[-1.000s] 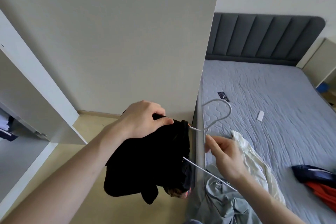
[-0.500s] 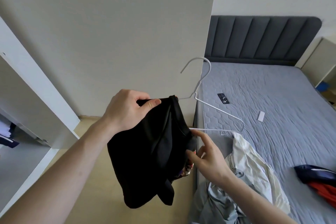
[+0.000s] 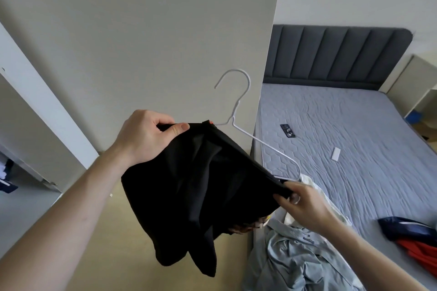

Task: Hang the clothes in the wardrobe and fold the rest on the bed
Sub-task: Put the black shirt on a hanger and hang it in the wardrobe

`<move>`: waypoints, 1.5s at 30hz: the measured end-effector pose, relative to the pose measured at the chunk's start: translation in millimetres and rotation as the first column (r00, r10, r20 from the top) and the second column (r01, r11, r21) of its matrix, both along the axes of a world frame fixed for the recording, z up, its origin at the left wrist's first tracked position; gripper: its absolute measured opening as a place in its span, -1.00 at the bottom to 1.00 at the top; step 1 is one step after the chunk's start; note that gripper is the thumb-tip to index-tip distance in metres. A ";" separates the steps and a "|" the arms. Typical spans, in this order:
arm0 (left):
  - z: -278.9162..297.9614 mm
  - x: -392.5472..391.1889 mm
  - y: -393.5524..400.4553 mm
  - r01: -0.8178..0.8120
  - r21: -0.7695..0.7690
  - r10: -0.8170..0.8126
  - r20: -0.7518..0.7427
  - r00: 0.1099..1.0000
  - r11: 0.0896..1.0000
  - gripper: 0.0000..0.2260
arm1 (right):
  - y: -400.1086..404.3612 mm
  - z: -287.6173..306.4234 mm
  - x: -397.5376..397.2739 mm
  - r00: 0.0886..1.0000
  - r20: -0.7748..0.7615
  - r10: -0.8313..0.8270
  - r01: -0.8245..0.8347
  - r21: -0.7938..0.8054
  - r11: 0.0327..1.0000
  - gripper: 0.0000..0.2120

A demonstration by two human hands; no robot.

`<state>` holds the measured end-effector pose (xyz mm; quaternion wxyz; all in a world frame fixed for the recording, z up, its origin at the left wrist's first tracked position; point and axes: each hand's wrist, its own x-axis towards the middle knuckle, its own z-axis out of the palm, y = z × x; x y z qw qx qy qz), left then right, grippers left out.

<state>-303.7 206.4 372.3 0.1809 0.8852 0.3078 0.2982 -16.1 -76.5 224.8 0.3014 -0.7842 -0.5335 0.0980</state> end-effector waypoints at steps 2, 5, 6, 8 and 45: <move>-1.6 -4.9 1.0 0.031 -0.046 -0.029 0.040 0.999 0.998 -0.52 | -6.0 10.1 11.8 0.993 0.109 -0.047 0.038 0.079 0.996 -0.74; -1.1 -9.2 0.5 0.092 -0.064 -0.086 0.095 0.992 0.994 -0.59 | -9.8 25.5 25.3 0.980 0.187 -0.074 0.049 0.135 0.990 -0.73; -0.5 -10.4 0.1 0.105 -0.066 -0.098 0.102 0.990 0.992 -0.58 | -10.5 30.1 29.7 0.981 0.180 -0.078 0.052 0.142 0.988 -0.73; 0.0 -13.2 0.3 0.119 -0.073 -0.112 0.094 0.989 0.990 -0.53 | -13.6 38.8 37.7 0.983 0.154 -0.098 0.072 0.166 0.983 -0.77; -46.0 34.6 -9.9 -0.037 -0.259 0.066 0.103 0.993 0.965 -0.53 | 30.9 100.5 -37.7 0.947 -0.004 0.321 -0.321 -0.078 0.944 -0.62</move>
